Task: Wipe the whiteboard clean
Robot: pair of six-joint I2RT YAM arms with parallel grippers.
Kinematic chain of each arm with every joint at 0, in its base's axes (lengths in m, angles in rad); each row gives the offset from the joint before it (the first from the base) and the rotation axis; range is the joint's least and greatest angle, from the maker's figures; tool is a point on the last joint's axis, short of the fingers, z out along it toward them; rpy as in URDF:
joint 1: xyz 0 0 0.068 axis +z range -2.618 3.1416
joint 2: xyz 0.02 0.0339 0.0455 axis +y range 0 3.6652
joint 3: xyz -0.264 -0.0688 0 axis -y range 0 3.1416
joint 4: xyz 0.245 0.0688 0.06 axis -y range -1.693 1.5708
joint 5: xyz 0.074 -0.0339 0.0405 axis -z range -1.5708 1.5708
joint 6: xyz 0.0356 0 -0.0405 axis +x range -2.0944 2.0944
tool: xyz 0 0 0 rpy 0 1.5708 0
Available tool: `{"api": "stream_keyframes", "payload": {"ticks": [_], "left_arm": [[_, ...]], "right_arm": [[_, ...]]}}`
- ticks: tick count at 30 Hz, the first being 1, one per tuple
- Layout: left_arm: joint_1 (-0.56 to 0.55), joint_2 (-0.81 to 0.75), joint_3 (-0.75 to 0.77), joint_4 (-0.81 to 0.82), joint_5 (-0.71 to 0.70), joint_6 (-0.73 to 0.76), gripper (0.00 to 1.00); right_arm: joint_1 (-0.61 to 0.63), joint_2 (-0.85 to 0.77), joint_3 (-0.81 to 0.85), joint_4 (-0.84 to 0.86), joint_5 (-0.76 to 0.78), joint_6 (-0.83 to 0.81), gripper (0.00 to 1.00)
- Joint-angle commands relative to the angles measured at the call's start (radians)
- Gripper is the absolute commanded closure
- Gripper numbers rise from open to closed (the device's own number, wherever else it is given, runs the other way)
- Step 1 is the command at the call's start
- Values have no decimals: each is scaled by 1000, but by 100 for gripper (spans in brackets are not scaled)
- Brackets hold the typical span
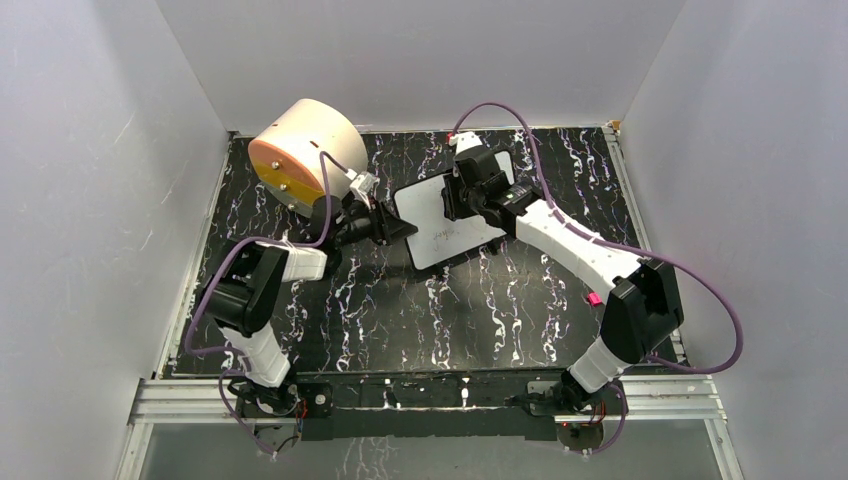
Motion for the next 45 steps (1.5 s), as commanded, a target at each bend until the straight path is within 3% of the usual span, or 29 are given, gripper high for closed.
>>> {"api": "stream_keyframes", "payload": {"ticks": [1,4,6,12,20,27,35,40,45], "left_arm": [[-13,32,22,76,-17,9,69],[-14,46,27,70,-3,26,92],[-15,43,24,50,16,55,100],[-11,22,40,-63,153,155,100],[25,-9,10,-37,326,173,100],[29,-28,36,-163,311,252,100],[32,-19,50,-235,316,323,100],[32,-20,54,-273,323,360,100],[32,-28,55,-287,326,376,100]], "right_arm": [[11,0,34,61,13,-16,85],[12,-2,34,57,18,-17,85],[13,-11,28,56,18,-17,85],[15,-42,14,38,17,-17,85],[22,-83,-19,20,25,-26,84],[86,-41,-36,27,93,-69,84],[187,76,57,52,164,-69,85],[178,99,67,86,263,-19,85],[87,66,7,112,266,33,85]]}}
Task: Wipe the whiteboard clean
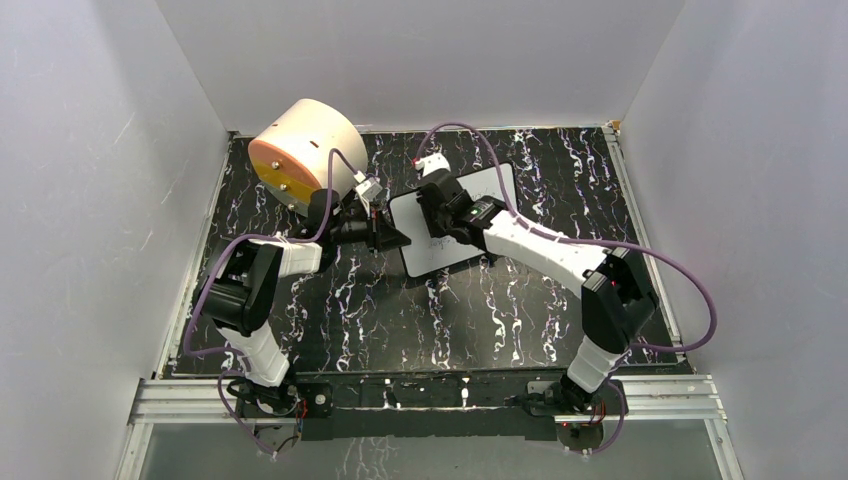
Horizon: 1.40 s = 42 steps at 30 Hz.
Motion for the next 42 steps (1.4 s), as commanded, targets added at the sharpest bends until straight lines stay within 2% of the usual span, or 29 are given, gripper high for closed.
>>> {"api": "stream_keyframes", "payload": {"ticks": [1,10,13,17,20,26,32,39,42], "left_arm": [[-6,-41,9,-64,71,82,100],[-8,-44,29,-124,63,115,100],[-9,-45,32,-133,61,122,100],[-8,-39,36,-134,63,119,100],[-8,-35,35,-138,63,120,100],[-10,-32,36,-137,62,119,100],[-10,-31,36,-146,58,124,100],[-10,-31,41,-156,55,127,100],[-11,-25,45,-157,56,126,100]], "right_arm": [[-98,-52,-12,102,74,47,85],[-113,-71,-74,101,76,20,85],[-88,-50,-25,89,57,16,85],[22,-6,68,63,93,0,85],[38,2,102,70,90,4,85],[-36,11,119,49,82,5,85],[-155,-13,28,53,38,24,85],[-153,-36,-97,40,-14,97,86],[-109,-57,-99,66,-25,101,86]]}}
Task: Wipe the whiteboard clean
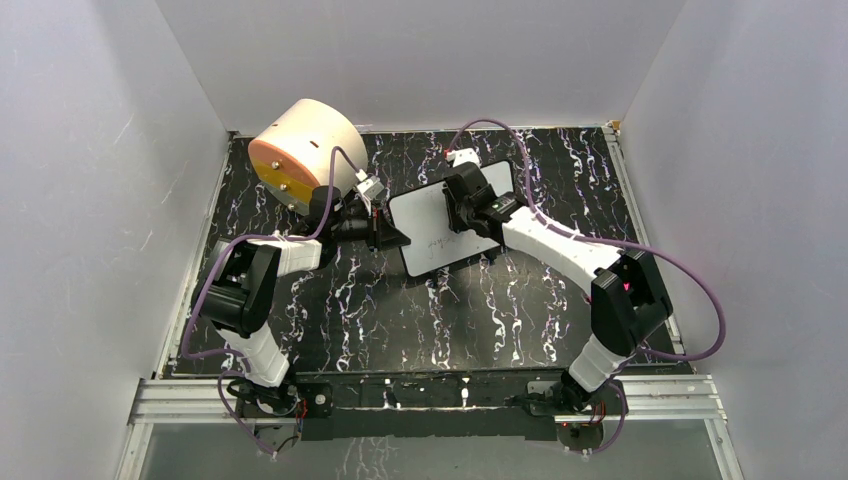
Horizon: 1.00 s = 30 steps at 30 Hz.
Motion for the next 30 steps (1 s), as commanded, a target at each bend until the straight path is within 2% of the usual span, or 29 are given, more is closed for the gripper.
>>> {"api": "stream_keyframes", "payload": {"ticks": [1,6,10,13,21,30], "left_arm": [[-11,-12,9,-44,62,74,100],[-12,-13,10,-52,59,77,100],[-12,-13,11,-59,57,81,100],[-13,-11,13,-59,56,81,100],[-15,-7,16,-72,53,89,100],[-19,-7,18,-79,55,91,100]], "right_arm": [[49,-6,-5,39,17,25,86],[131,26,121,34,19,-24,85],[132,37,172,57,48,-64,85],[87,50,184,51,60,-76,85],[-63,13,27,73,34,-63,86],[-109,-32,-74,93,-21,-23,86]]}}
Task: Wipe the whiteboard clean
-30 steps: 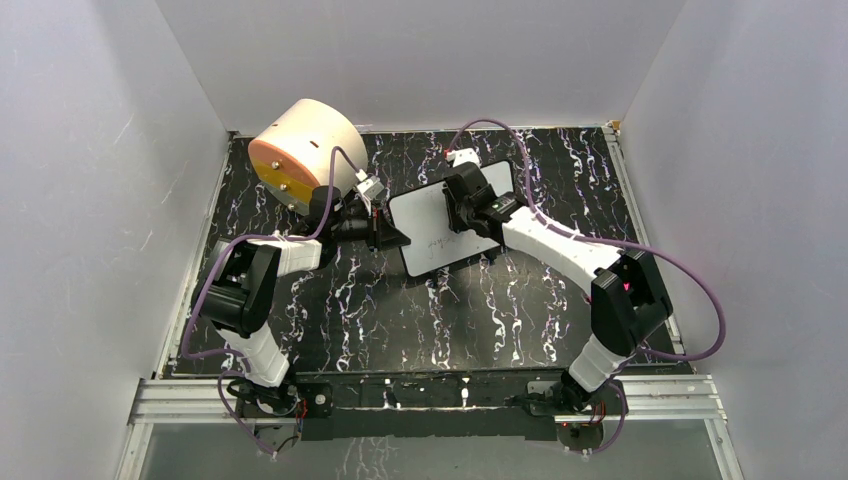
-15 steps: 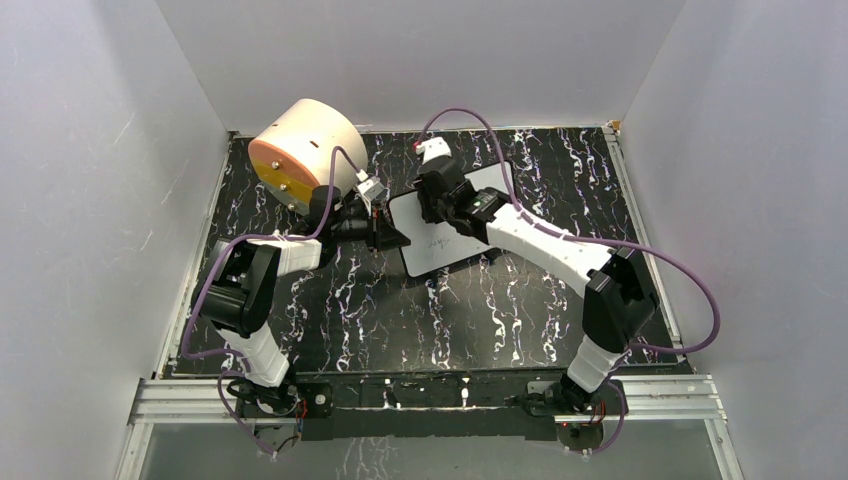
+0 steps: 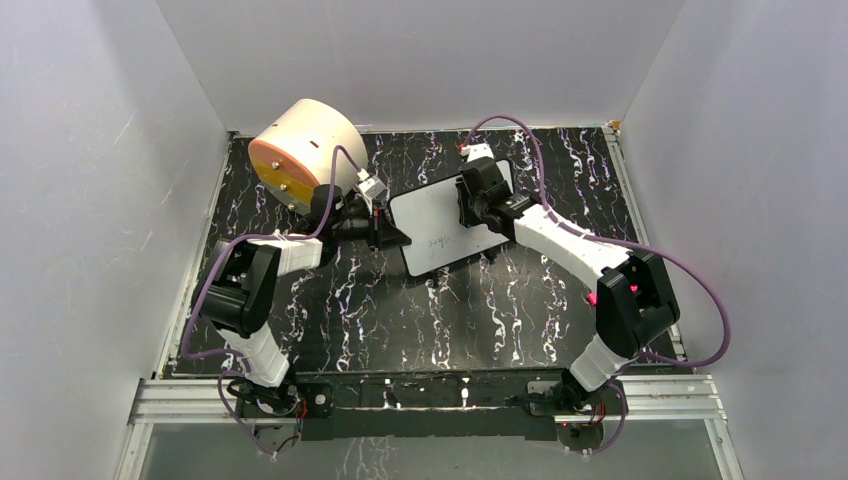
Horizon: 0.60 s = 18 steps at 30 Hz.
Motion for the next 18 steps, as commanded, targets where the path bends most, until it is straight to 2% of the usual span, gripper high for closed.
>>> {"api": "stream_keyframes", "payload": {"ticks": [1,3,8,13,18], "left_arm": [[-14,-9,2,-46,55,77,100],[-15,-10,4,-51,52,80,100],[-16,-12,6,-66,48,88,100],[-19,-12,7,-78,46,93,100],[-21,-14,8,-89,46,101,100]], "right_arm": [[-34,-12,-27,49,11,19,86],[-26,-20,0,48,-19,7,86],[82,-42,69,74,35,-102,85],[78,-28,86,113,52,-117,85],[-1,-2,74,118,43,-115,85]]}}
